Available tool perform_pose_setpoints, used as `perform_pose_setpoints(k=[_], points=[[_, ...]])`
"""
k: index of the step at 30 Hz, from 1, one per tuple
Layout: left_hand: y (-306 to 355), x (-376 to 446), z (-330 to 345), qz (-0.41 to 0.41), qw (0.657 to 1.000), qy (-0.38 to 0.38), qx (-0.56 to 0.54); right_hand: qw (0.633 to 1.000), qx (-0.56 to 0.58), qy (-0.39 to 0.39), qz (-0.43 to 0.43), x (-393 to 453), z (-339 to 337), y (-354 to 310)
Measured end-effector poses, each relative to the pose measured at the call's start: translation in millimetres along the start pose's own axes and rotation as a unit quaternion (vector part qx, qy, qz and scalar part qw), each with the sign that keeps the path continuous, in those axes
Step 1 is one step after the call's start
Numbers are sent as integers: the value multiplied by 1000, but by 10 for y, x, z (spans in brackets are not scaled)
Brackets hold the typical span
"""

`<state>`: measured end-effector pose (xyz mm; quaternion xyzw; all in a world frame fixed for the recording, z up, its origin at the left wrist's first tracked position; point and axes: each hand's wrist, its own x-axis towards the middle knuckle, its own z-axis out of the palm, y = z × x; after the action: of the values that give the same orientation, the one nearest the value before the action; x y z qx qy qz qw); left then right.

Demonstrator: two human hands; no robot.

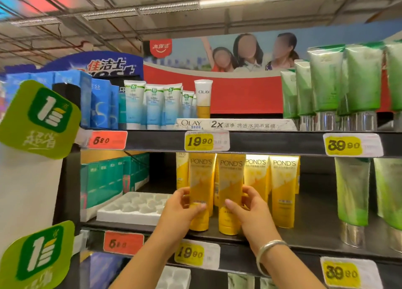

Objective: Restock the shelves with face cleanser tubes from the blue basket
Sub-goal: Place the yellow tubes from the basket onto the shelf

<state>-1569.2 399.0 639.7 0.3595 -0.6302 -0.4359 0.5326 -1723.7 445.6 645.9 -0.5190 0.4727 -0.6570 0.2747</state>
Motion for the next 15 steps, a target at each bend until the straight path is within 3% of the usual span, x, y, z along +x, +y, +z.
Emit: perform_pose_setpoints(k=[15], points=[[41,139,-61,84,977,58,188,978,-201,48,-6,-8,203,-56]])
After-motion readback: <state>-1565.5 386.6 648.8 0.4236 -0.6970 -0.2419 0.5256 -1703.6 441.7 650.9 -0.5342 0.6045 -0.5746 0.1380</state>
